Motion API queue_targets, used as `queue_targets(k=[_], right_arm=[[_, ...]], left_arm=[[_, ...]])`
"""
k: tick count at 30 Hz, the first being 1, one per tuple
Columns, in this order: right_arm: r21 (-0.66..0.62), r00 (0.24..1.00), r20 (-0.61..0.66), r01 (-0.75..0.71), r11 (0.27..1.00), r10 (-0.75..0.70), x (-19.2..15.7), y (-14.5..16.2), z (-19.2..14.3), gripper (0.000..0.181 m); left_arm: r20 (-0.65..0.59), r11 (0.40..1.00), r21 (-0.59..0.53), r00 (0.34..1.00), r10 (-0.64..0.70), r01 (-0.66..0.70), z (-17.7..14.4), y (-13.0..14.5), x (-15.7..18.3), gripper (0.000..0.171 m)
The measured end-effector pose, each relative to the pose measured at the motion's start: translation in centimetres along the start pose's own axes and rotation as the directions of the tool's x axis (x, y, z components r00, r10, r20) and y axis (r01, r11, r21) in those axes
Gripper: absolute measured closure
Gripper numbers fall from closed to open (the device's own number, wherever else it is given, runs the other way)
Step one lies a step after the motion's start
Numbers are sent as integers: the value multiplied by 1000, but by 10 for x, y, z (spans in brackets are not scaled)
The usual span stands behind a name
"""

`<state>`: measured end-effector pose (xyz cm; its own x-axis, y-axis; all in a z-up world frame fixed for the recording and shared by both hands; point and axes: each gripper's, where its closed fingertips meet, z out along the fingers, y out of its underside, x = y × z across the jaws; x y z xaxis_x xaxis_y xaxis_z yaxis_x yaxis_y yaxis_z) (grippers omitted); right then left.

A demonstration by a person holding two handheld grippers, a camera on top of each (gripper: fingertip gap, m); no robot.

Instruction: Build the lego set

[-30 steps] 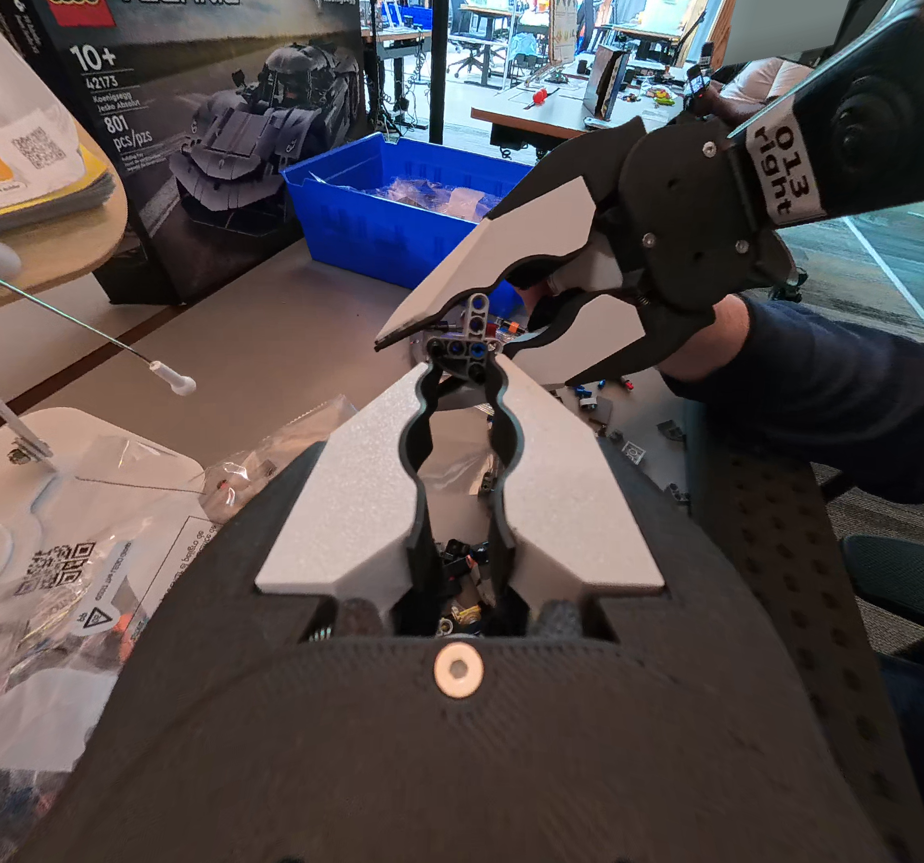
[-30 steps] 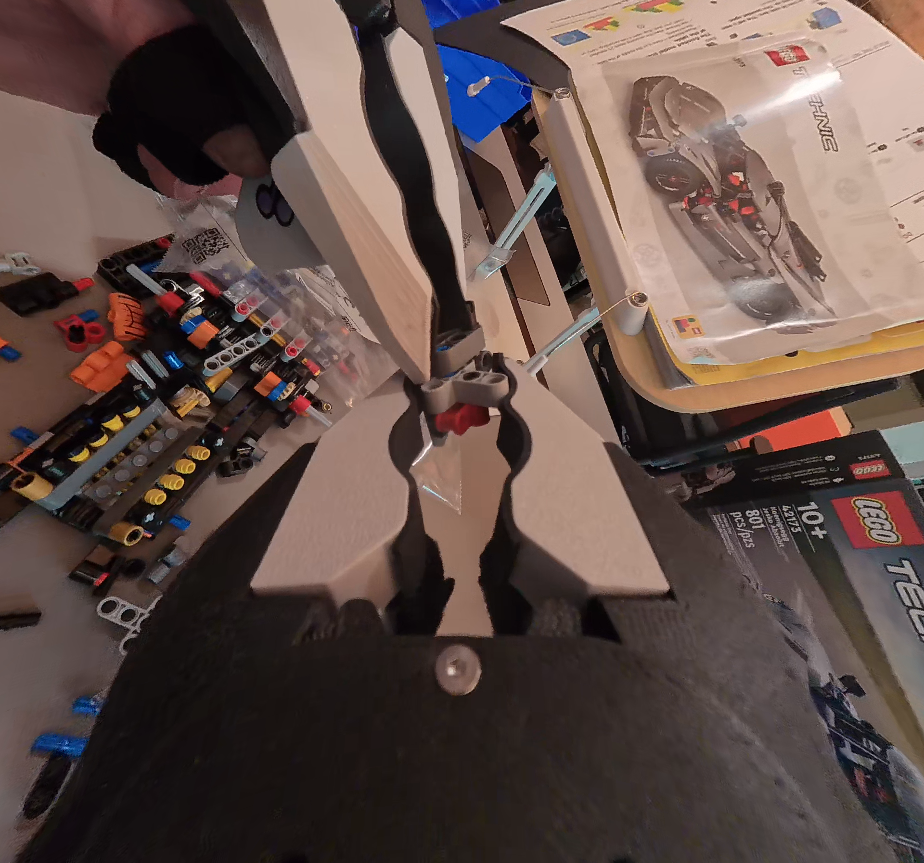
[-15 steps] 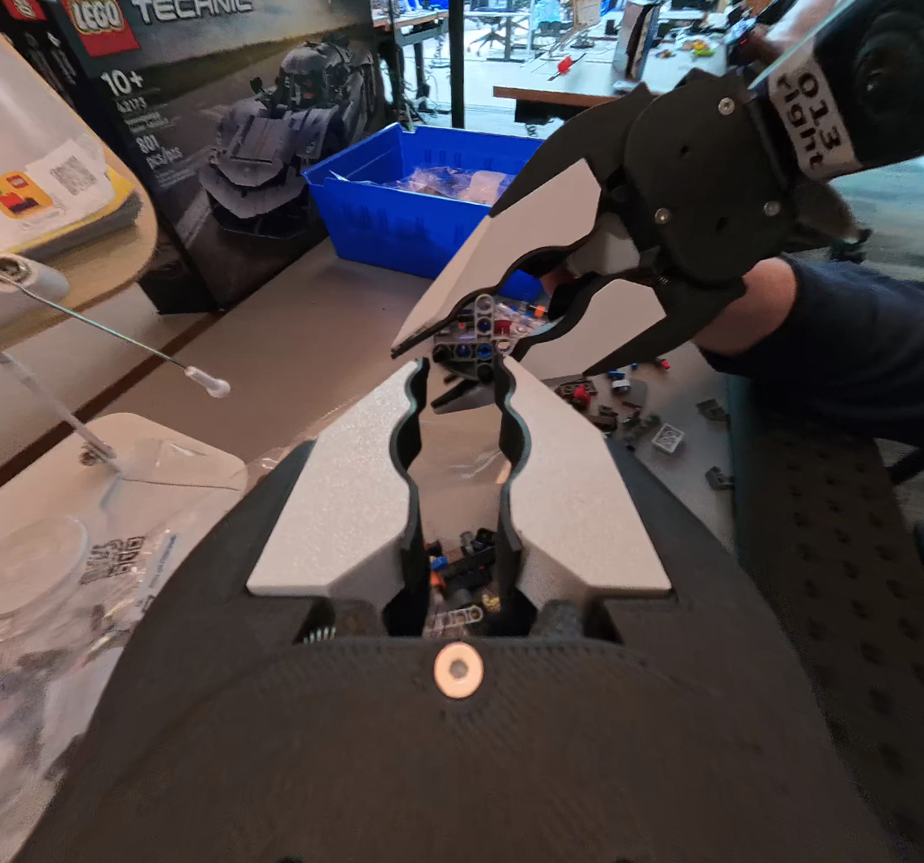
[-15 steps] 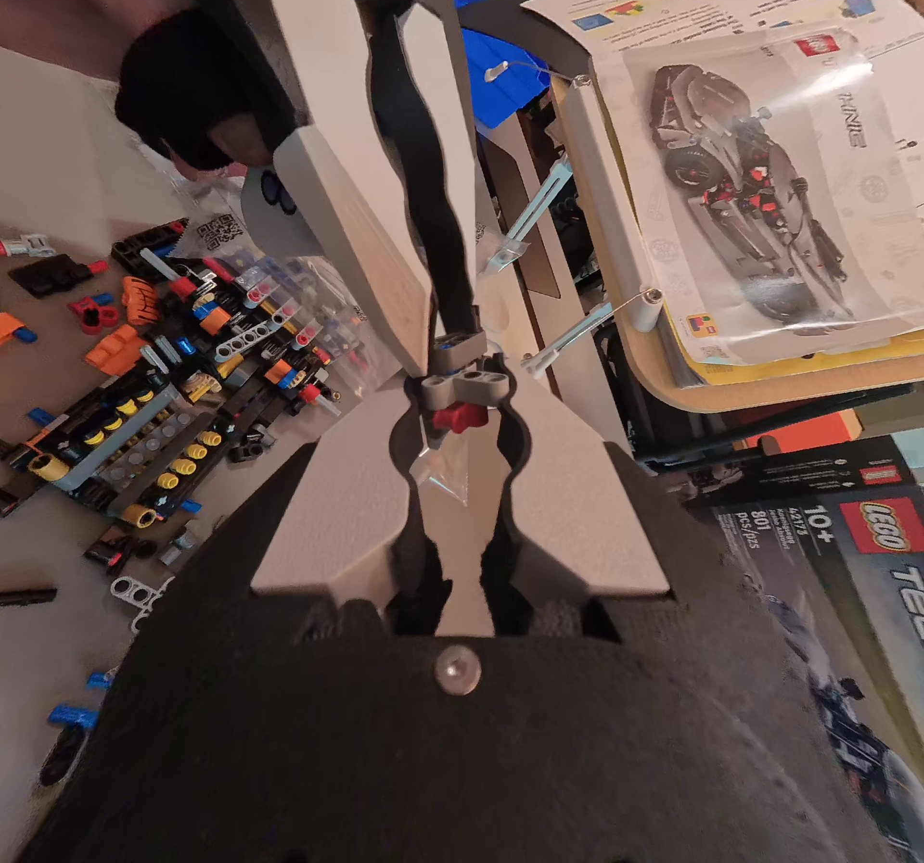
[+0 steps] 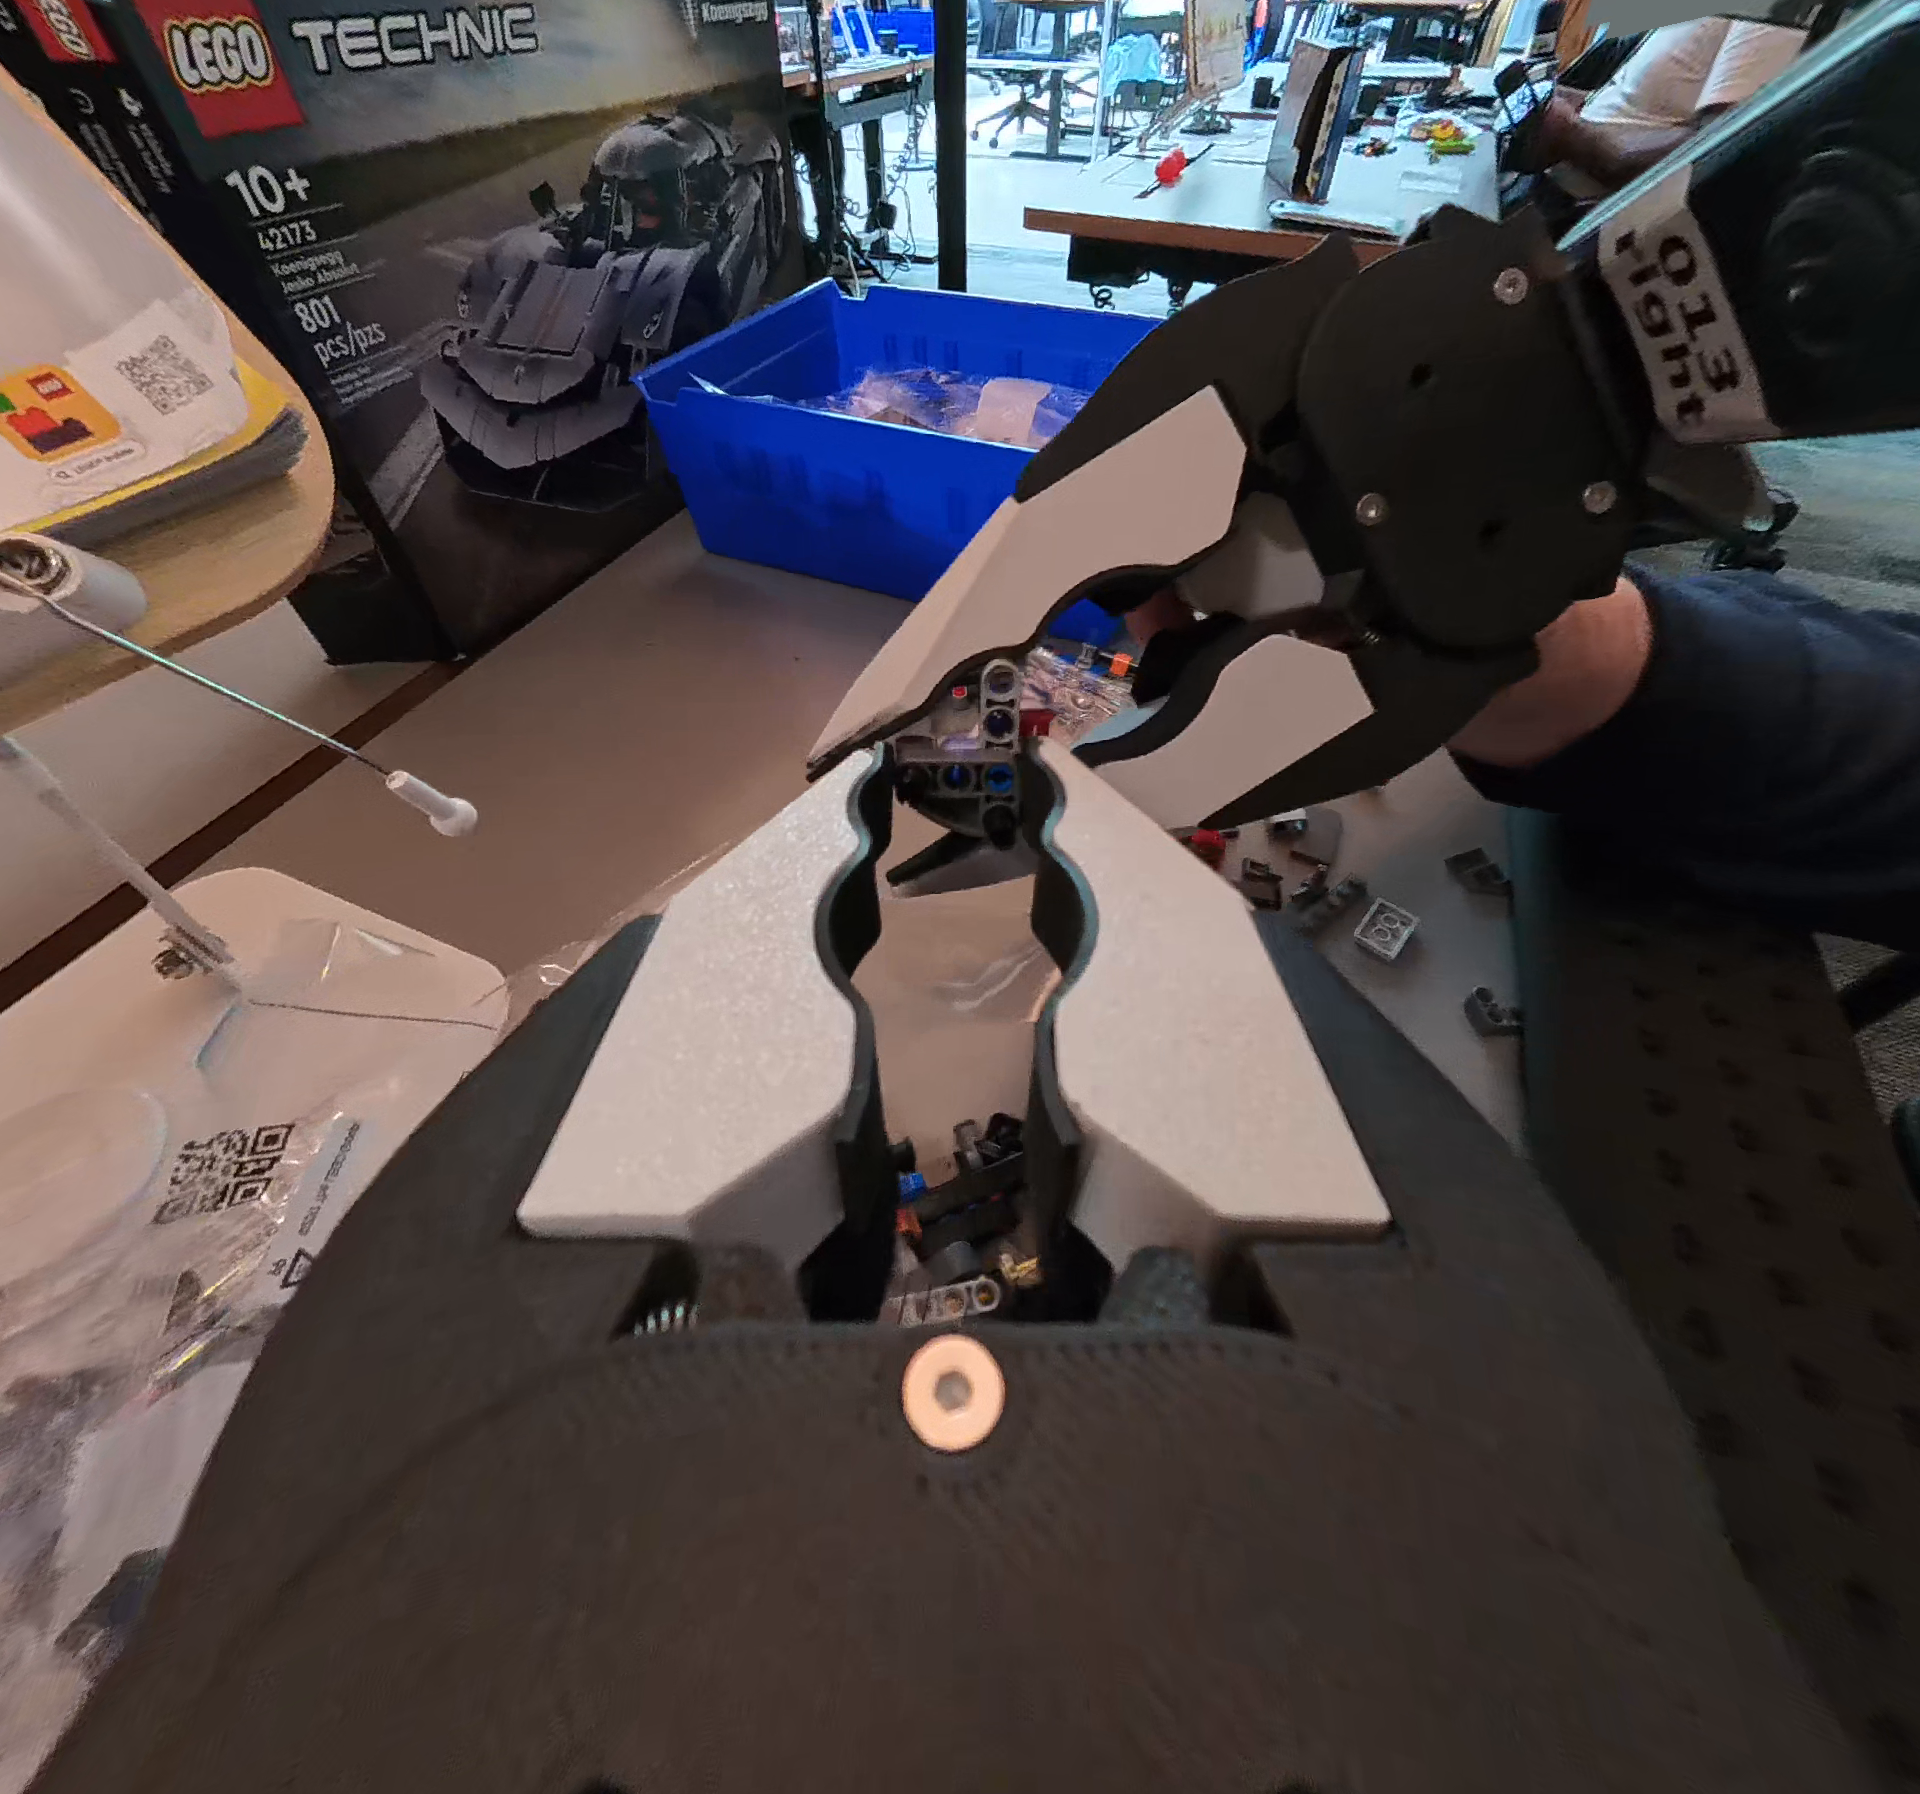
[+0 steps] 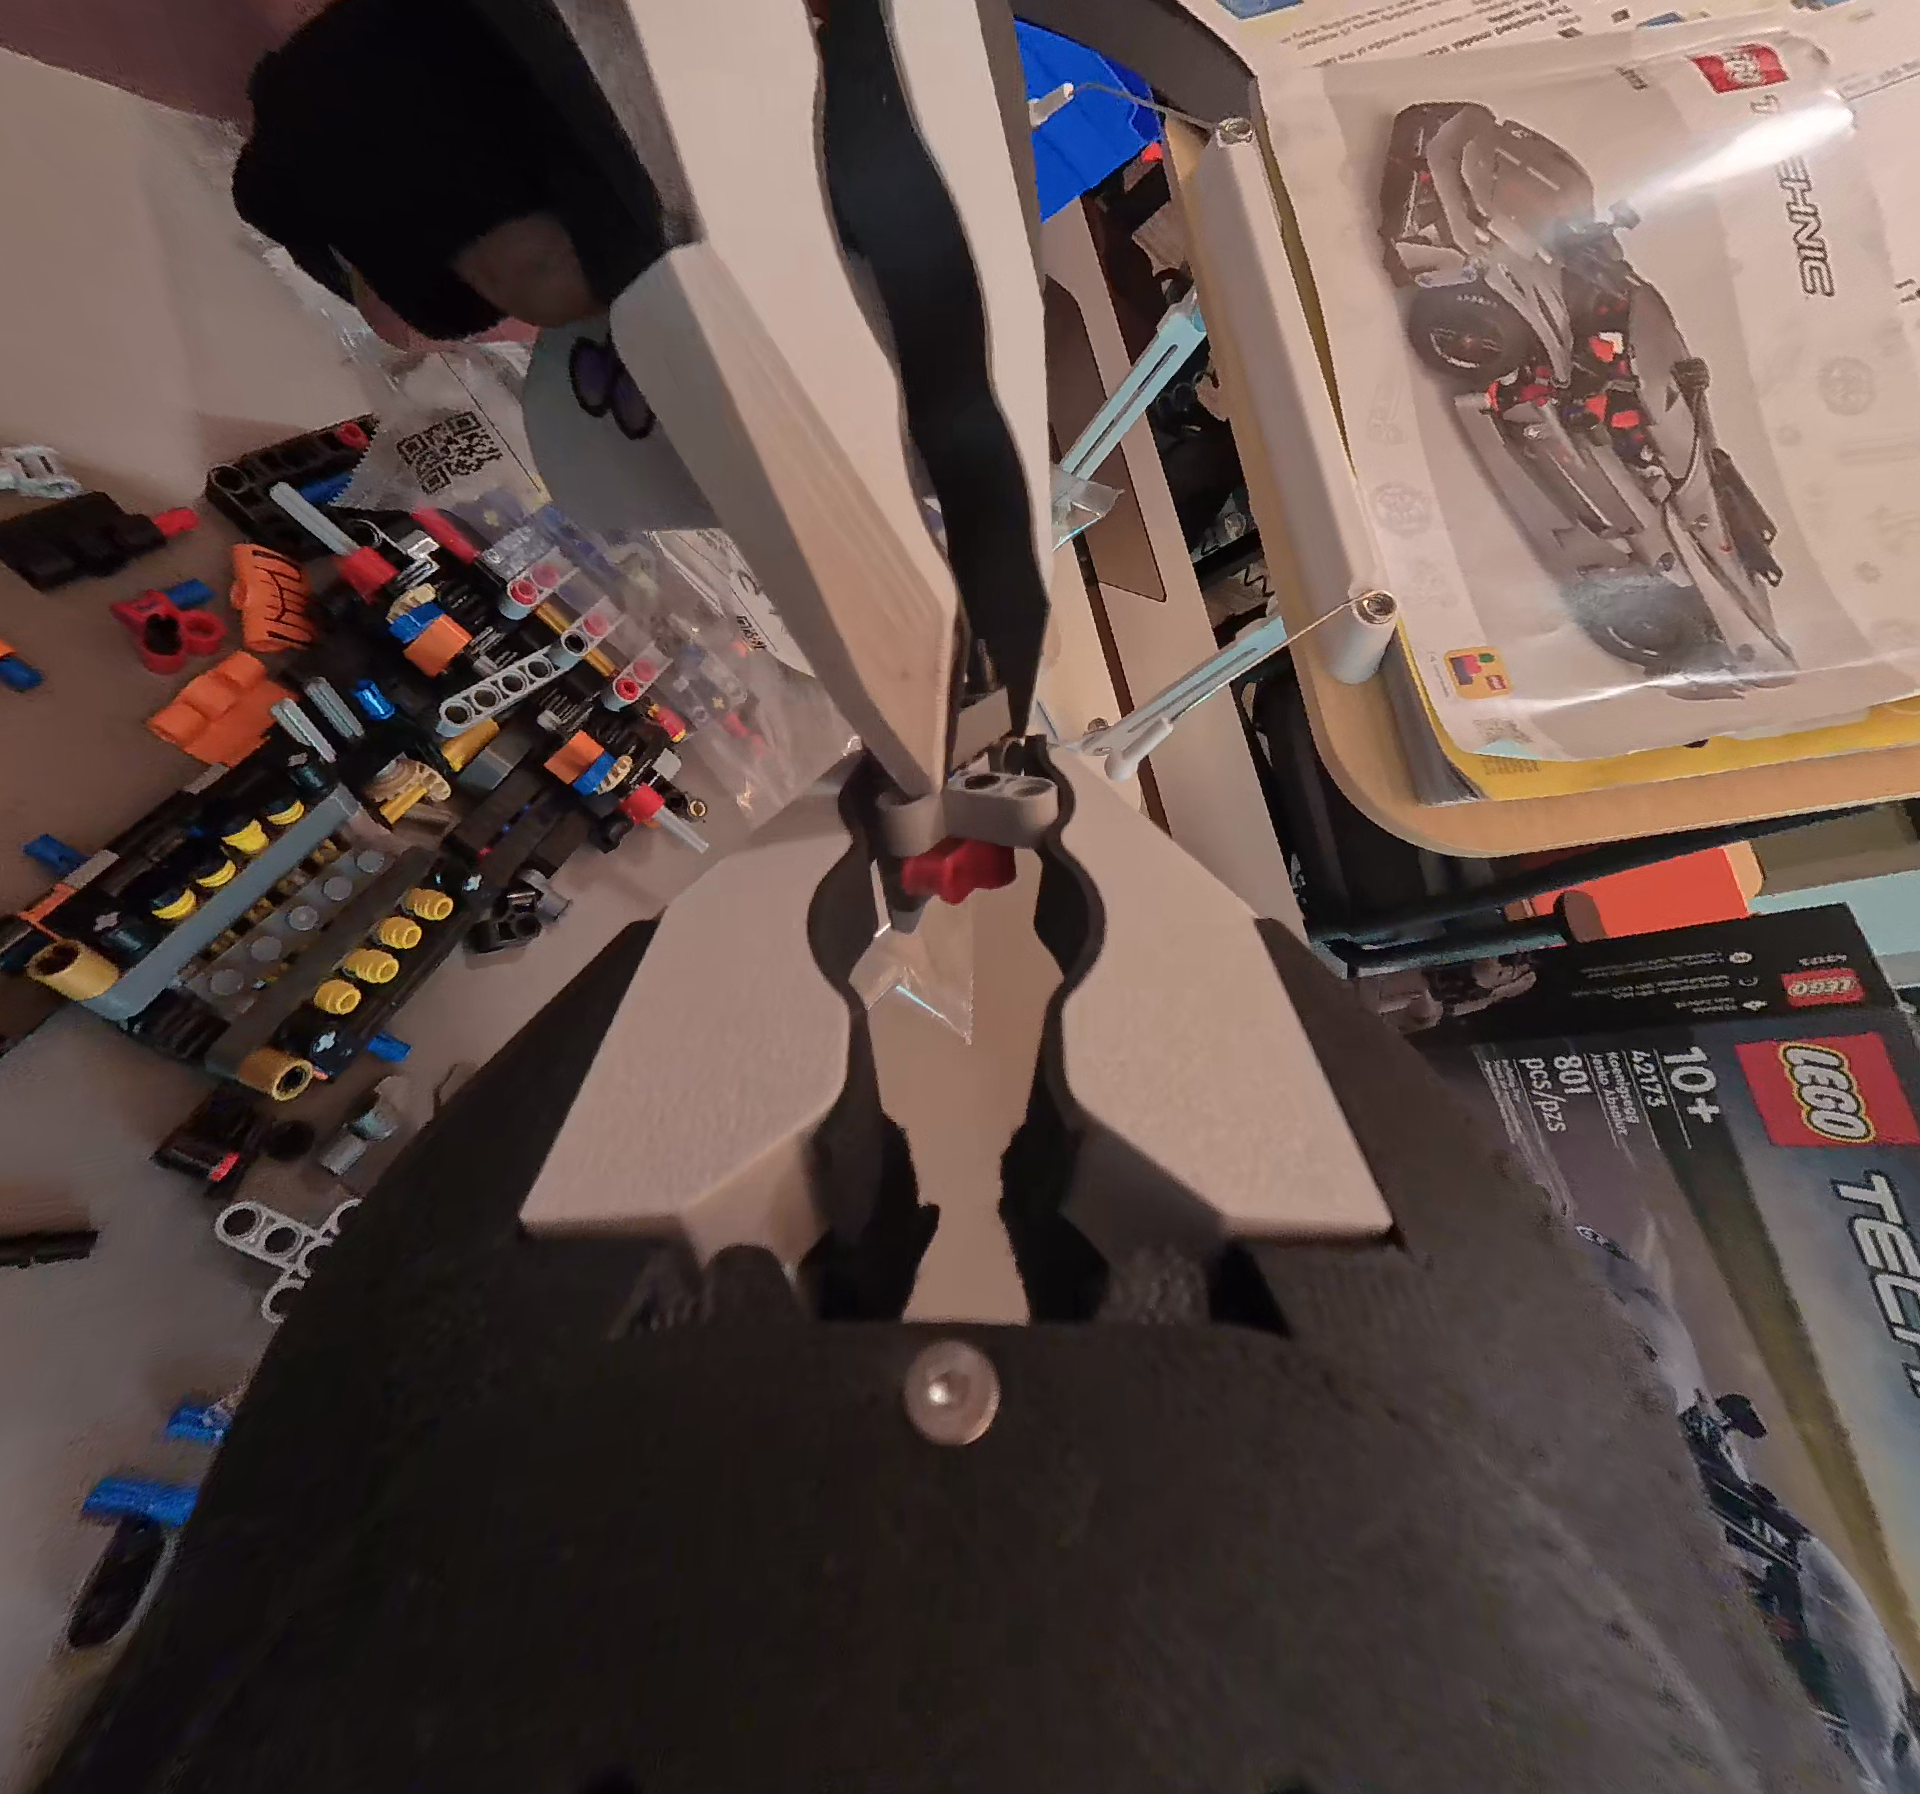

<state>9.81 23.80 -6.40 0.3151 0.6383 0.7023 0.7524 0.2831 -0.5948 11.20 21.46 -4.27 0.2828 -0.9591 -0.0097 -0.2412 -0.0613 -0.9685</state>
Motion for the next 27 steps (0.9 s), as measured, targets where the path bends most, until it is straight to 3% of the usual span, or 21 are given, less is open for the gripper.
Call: queue_targets(k=[10, 20, 27], right_arm=[[25, 996, 18, -90, 996, 90, 4, 1, 0, 157], [22, 996, 21, -89, 996, 88, 4, 1, -1, 157], [9, 996, 30, -80, 997, 80, 0, 2, 1, 157]], left_arm=[[24, 1000, -16, 999, 26, -25, 1, 1, 0, 146], [39, 999, 3, 999, 32, -33, 2, -1, -1, 151], [108, 990, -29, 984, 139, -136, 1, -3, -2, 151]])
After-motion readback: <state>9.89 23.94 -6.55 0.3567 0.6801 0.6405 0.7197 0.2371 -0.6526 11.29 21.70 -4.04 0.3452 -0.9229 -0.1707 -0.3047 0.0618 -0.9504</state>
